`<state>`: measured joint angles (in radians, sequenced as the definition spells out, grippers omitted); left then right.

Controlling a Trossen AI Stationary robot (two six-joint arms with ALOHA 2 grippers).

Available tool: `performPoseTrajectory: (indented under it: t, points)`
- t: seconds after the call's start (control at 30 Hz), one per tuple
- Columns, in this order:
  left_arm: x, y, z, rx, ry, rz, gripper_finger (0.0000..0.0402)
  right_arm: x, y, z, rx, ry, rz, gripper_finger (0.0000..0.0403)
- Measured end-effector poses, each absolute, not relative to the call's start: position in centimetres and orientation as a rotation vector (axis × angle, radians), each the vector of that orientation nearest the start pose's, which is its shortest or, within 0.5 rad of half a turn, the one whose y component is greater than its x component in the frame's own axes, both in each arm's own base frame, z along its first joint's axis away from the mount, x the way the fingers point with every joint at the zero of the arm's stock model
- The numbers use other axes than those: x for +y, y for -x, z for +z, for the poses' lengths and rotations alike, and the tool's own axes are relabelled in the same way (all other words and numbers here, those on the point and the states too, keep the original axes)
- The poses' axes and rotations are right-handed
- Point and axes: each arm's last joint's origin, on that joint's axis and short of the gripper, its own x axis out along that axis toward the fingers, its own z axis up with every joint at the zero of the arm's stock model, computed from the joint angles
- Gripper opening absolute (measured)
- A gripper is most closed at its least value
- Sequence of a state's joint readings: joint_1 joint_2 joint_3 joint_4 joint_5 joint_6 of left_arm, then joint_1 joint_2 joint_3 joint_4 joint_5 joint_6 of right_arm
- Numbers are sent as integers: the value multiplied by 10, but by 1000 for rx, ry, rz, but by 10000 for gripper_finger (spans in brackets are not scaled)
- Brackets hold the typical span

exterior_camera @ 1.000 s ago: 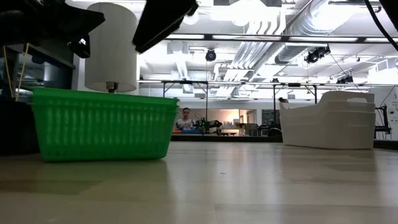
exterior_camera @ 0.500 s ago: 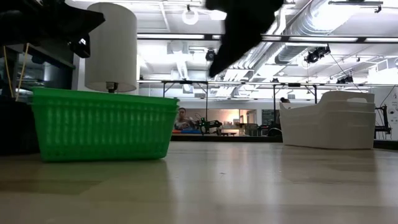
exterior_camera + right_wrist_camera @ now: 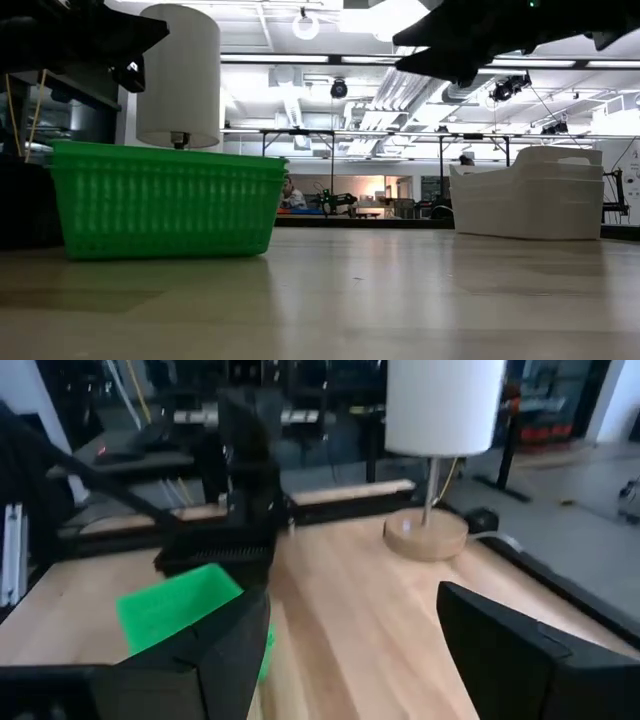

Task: Stack baskets by color
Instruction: Return to Home Position

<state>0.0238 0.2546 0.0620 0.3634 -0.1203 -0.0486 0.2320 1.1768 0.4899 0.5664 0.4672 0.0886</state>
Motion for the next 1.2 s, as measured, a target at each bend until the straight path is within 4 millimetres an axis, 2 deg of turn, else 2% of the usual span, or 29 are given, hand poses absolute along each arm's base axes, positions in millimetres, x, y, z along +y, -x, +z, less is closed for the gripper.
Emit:
performPoseTrajectory:
  t: [0.43, 1.2]
  points:
    - [6, -111, 198, -174, 57, 143, 0, 28, -232, 233, 46, -26, -282, 275]
    - [6, -111, 198, -175, 57, 143, 0, 30, -232, 230, 74, -42, -235, 275]
